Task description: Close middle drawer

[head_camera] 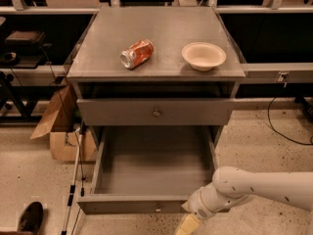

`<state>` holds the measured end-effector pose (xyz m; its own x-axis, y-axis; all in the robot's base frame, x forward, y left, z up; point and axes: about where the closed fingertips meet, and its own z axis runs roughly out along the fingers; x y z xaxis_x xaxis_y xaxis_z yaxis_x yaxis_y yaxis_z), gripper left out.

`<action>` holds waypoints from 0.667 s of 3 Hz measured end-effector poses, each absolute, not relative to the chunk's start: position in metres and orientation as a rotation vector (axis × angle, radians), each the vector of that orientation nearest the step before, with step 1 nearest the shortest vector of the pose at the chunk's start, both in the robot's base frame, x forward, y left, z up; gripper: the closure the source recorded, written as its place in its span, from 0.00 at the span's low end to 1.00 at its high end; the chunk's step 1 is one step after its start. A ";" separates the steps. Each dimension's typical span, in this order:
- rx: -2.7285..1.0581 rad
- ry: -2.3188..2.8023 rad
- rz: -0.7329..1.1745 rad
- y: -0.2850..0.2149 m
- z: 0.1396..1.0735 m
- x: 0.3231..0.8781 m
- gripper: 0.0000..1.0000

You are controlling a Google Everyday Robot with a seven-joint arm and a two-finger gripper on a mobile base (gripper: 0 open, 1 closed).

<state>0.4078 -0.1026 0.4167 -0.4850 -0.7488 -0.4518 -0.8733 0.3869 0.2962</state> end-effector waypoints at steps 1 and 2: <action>-1.425 2.415 0.750 -0.102 0.415 0.403 0.00; -1.424 2.416 0.751 -0.102 0.415 0.399 0.00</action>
Offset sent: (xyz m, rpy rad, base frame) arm 0.2661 0.0878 0.0316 0.0092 -0.1323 -0.1209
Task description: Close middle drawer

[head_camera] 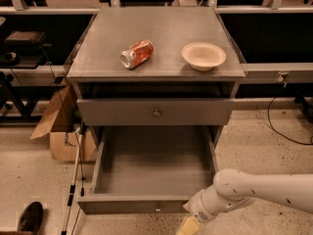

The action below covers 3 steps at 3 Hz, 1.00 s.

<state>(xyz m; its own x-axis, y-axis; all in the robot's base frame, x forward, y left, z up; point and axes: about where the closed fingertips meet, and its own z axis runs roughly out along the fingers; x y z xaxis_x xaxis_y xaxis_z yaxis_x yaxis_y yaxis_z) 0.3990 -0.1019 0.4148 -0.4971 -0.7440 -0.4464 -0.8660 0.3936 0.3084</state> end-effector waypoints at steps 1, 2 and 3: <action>-1.411 2.431 0.762 -0.101 0.413 0.397 0.00; -1.396 2.447 0.769 -0.101 0.410 0.396 0.12; -1.393 2.446 0.765 -0.101 0.410 0.398 0.41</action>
Offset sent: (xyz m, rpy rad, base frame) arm 0.2482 0.0501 0.0338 -0.0006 -0.2022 -0.1167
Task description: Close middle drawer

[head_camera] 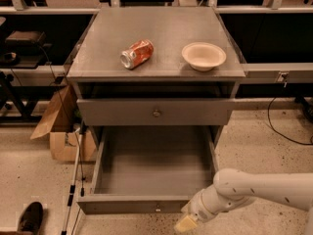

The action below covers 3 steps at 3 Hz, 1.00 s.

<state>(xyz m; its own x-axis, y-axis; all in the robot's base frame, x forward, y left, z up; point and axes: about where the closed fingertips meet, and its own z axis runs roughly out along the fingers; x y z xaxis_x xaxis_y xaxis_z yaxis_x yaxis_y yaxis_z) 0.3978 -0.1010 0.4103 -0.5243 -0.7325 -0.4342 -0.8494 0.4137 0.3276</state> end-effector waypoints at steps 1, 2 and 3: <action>-1.376 2.437 0.736 -0.100 0.413 0.418 0.66; -1.350 2.456 0.708 -0.102 0.408 0.432 0.97; -1.350 2.456 0.708 -0.102 0.411 0.427 1.00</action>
Offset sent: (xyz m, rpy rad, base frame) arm 0.2115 -0.0066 0.0256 -0.0564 -0.2538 -0.1644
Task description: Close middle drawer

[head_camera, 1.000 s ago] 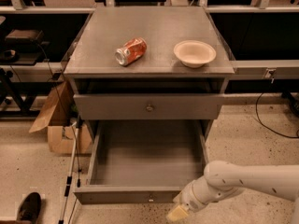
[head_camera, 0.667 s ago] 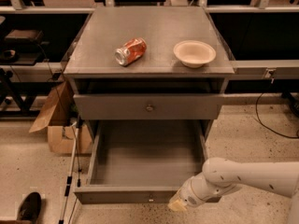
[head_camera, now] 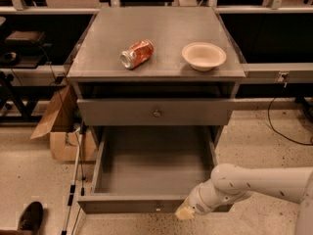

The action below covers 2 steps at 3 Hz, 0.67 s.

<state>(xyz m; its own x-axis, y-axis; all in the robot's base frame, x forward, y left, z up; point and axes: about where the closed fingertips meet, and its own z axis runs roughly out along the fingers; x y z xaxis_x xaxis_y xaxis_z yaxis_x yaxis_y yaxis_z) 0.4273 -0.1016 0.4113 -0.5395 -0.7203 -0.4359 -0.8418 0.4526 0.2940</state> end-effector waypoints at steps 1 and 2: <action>-1.350 2.457 0.710 -0.101 0.412 0.426 1.00; -1.321 2.480 0.732 -0.100 0.410 0.428 1.00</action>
Offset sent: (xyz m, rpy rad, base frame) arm 0.1033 0.0077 -0.0122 0.0846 0.1138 -0.1879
